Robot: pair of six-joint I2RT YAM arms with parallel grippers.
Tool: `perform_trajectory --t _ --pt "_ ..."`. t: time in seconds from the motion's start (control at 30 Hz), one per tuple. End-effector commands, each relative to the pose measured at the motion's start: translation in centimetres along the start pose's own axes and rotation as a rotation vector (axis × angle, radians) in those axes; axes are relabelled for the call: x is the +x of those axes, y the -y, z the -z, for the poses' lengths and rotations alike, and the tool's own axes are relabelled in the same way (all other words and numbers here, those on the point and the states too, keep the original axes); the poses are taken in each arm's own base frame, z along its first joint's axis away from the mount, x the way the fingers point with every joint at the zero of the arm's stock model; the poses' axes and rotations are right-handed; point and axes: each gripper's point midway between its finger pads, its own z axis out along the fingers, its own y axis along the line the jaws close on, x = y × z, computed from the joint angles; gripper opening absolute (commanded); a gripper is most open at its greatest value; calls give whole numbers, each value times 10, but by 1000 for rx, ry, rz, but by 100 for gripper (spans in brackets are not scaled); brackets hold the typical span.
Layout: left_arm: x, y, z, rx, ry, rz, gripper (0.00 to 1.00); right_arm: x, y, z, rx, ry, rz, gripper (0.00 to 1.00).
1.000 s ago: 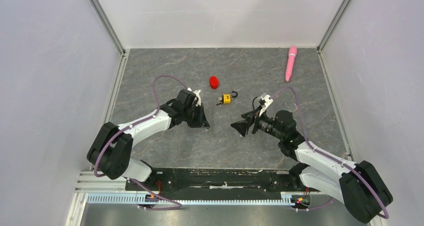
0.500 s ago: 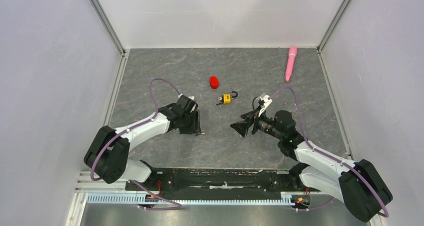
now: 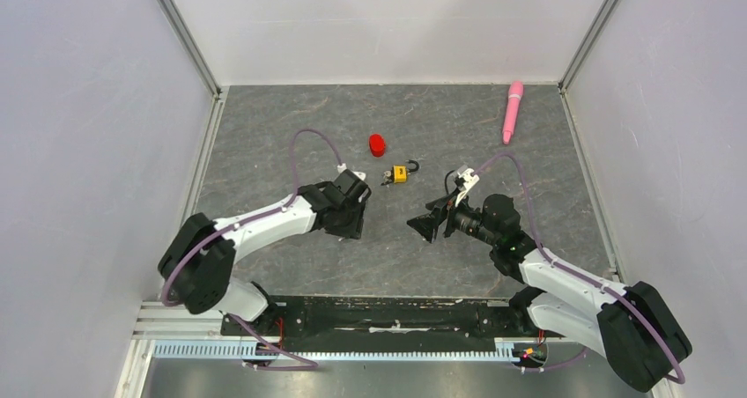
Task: Unlock with the key
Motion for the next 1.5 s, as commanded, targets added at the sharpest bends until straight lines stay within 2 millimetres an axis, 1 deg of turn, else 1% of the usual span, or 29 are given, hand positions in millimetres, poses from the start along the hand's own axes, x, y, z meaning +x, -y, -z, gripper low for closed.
perform_trajectory --t 0.0,0.13,0.23,0.43,0.47,0.53,0.57,0.63,0.67,0.73,0.93,1.0,1.13,1.2,1.33,1.47 --pt "-9 2 -9 -26 -13 -117 50 -19 -4 -1 -6 49 49 84" --pt "-6 -1 -21 -55 -63 -152 49 -17 -3 -1 -3 42 52 84" --pt "-7 -9 -28 -105 -71 -168 49 -16 -3 0 -2 41 52 84" --pt "-3 -13 -41 -129 -112 -197 45 -16 -3 0 -1 40 56 84" --pt "-1 -13 -42 -130 -124 -199 43 -16 -2 0 2 40 56 84" --pt "2 -10 -45 -116 -140 -199 34 -17 -3 0 -1 39 56 84" --pt "4 -9 -46 -110 -146 -199 28 -17 -3 0 0 41 57 84" --pt "4 -7 -45 -96 -147 -197 13 -17 -2 0 3 41 57 84" --pt "4 -6 -42 -87 -142 -193 6 -18 -3 0 1 41 56 84" --pt "1 -1 -36 -56 -120 -185 2 -18 -4 0 -5 40 55 84" --pt "-10 29 -6 136 -10 -152 2 -21 -11 -3 -38 45 34 84" --pt "-14 43 5 231 34 -144 2 -22 -16 -3 -65 50 21 83" --pt "-19 60 25 352 103 -124 2 -23 -26 -5 -109 58 -2 83" --pt "-23 70 36 418 137 -122 2 -23 -31 -6 -134 60 -11 82" --pt "-31 91 60 563 205 -120 2 -26 -50 -5 -226 82 -37 80" --pt "-36 108 81 678 247 -113 2 -31 -63 -3 -298 104 -74 73"
